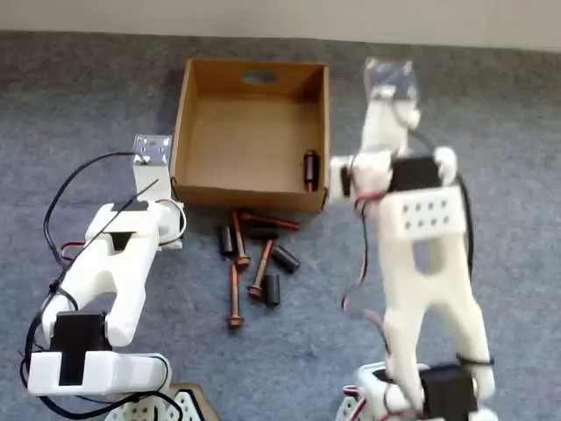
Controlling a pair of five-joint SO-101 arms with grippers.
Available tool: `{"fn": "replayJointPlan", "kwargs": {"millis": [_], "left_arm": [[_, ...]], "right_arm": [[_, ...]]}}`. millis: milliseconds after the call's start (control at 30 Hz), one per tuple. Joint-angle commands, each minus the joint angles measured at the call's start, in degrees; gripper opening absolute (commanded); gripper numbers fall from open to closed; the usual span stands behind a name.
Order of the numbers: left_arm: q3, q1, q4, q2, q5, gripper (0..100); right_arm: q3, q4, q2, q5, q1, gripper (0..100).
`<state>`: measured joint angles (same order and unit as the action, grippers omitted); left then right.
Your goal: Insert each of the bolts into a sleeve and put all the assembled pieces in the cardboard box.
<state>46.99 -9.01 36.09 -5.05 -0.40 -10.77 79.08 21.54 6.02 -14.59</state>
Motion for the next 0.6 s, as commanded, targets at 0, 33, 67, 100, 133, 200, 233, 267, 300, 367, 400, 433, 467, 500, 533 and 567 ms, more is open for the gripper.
{"fn": "replayJointPlan", "kwargs": {"millis": [0, 33, 67, 100, 133, 200, 233, 267, 300, 367, 400, 433, 467, 500, 533, 567], "left_arm": [[-2.3, -0.3, 0.0, 0.1, 0.2, 1], [-2.3, -0.3, 0.0, 0.1, 0.2, 1], [-2.3, -0.3, 0.0, 0.1, 0.2, 1], [-2.3, -0.3, 0.0, 0.1, 0.2, 1], [-2.3, -0.3, 0.0, 0.1, 0.2, 1], [-2.3, -0.3, 0.1, 0.1, 0.2, 1], [-2.3, -0.3, 0.1, 0.1, 0.2, 1], [-2.3, -0.3, 0.1, 0.1, 0.2, 1], [-2.3, -0.3, 0.1, 0.1, 0.2, 1], [-2.3, -0.3, 0.1, 0.1, 0.2, 1], [-2.3, -0.3, 0.1, 0.1, 0.2, 1], [-2.3, -0.3, 0.1, 0.1, 0.2, 1], [-2.3, -0.3, 0.1, 0.1, 0.2, 1], [-2.3, -0.3, 0.1, 0.1, 0.2, 1], [-2.3, -0.3, 0.1, 0.1, 0.2, 1], [-2.3, -0.3, 0.1, 0.1, 0.2, 1]], "right_arm": [[-17.0, -8.6, 11.6, -0.9, -2.3, 0.9], [-20.6, -10.6, 14.5, -1.0, -3.0, 0.9], [-23.6, -12.4, 16.8, -1.0, -3.6, 0.9], [-26.2, -14.2, 18.9, -1.0, -4.4, 0.9], [-29.0, -15.9, 20.8, -1.0, -5.4, 1.0], [-33.9, -18.9, 22.9, -1.0, -7.8, 1.0], [-36.1, -20.4, 23.2, -1.1, -8.7, 1.0], [-37.9, -22.2, 23.1, -2.2, -9.4, 1.2], [-39.8, -24.2, 22.9, -4.0, -10.0, 2.1], [-42.7, -27.6, 22.2, -6.6, -11.1, 6.0], [-43.9, -28.6, 21.8, -7.5, -11.5, 8.4], [-45.0, -29.5, 21.3, -8.0, -11.9, 10.8], [-45.8, -30.3, 20.9, -8.1, -12.4, 12.9], [-46.8, -31.1, 20.4, -8.1, -12.7, 14.3], [-47.8, -32.1, 20.0, -8.1, -13.1, 14.7], [-48.7, -33.5, 19.6, -8.1, -13.3, 14.7]]}}
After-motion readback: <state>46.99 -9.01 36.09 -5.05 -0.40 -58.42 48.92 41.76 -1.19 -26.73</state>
